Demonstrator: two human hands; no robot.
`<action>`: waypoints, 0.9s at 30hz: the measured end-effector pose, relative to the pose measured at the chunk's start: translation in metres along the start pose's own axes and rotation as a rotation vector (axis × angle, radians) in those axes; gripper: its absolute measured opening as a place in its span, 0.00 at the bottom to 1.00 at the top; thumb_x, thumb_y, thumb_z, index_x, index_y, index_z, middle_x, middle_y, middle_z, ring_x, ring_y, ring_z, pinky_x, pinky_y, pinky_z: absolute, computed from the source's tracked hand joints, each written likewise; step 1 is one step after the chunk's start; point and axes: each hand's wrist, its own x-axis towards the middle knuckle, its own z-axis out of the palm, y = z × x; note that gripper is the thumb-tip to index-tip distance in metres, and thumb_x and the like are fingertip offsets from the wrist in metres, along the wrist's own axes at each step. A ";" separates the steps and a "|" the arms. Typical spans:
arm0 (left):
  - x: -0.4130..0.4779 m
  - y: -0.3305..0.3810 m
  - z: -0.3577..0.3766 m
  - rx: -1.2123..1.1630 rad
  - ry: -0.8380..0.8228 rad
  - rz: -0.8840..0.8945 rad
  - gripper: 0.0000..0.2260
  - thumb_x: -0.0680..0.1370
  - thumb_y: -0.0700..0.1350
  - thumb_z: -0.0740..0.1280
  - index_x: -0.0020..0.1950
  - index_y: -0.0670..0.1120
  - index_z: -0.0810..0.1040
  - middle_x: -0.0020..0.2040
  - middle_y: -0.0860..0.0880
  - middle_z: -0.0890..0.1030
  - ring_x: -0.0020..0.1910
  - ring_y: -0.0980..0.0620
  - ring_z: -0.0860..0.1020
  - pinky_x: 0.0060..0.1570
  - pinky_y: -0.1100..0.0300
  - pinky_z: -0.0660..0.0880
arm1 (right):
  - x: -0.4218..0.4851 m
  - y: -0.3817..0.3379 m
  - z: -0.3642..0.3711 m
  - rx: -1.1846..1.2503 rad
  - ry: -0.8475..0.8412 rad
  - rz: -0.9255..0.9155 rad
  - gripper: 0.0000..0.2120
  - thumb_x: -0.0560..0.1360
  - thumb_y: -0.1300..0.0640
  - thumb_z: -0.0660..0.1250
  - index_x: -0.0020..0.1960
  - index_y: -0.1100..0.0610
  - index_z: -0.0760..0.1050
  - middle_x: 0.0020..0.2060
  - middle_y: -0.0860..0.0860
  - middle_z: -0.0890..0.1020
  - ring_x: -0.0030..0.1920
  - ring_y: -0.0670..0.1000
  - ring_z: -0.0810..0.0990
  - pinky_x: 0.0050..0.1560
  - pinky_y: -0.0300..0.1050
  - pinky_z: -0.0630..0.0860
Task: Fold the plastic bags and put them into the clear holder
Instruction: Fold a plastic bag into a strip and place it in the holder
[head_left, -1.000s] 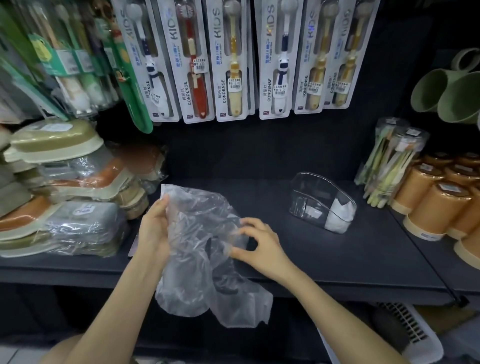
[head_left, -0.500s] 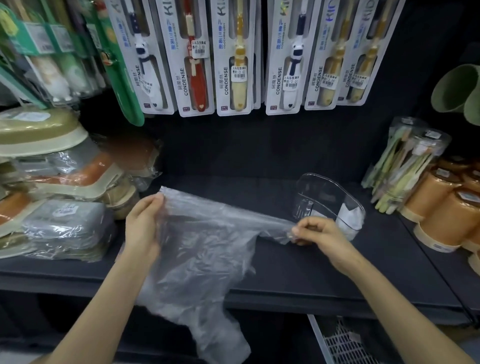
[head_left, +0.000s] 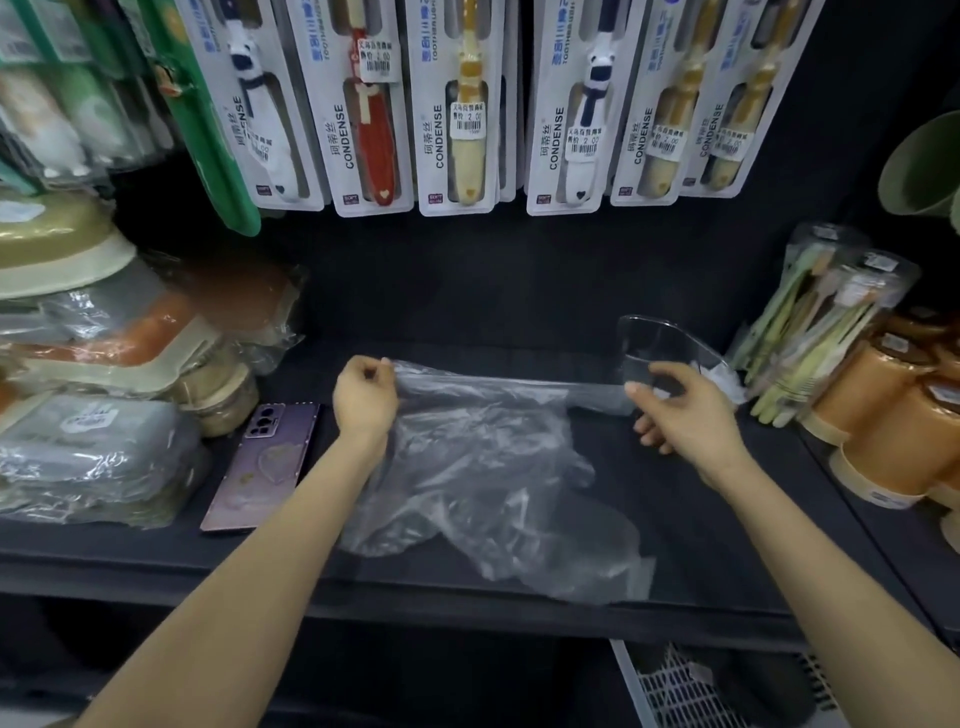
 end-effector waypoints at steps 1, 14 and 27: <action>0.002 0.000 0.002 -0.021 -0.015 -0.050 0.14 0.81 0.48 0.61 0.37 0.44 0.70 0.33 0.47 0.75 0.36 0.45 0.75 0.39 0.55 0.70 | -0.008 -0.002 -0.002 -0.141 0.076 -0.069 0.21 0.76 0.46 0.67 0.66 0.54 0.71 0.31 0.53 0.81 0.32 0.51 0.80 0.35 0.45 0.75; -0.055 -0.024 -0.084 0.388 -0.300 -0.186 0.25 0.73 0.62 0.65 0.55 0.44 0.65 0.48 0.37 0.81 0.47 0.40 0.80 0.54 0.45 0.77 | -0.120 0.010 0.014 -0.395 -0.342 -0.271 0.08 0.74 0.44 0.68 0.50 0.45 0.74 0.43 0.42 0.80 0.47 0.45 0.78 0.43 0.40 0.72; -0.109 -0.023 -0.098 -0.163 -0.247 -0.325 0.13 0.77 0.30 0.63 0.58 0.41 0.68 0.35 0.42 0.77 0.28 0.51 0.74 0.24 0.67 0.71 | -0.127 0.025 -0.002 0.046 -0.252 -0.098 0.06 0.77 0.60 0.68 0.52 0.52 0.78 0.46 0.47 0.82 0.33 0.44 0.80 0.30 0.38 0.74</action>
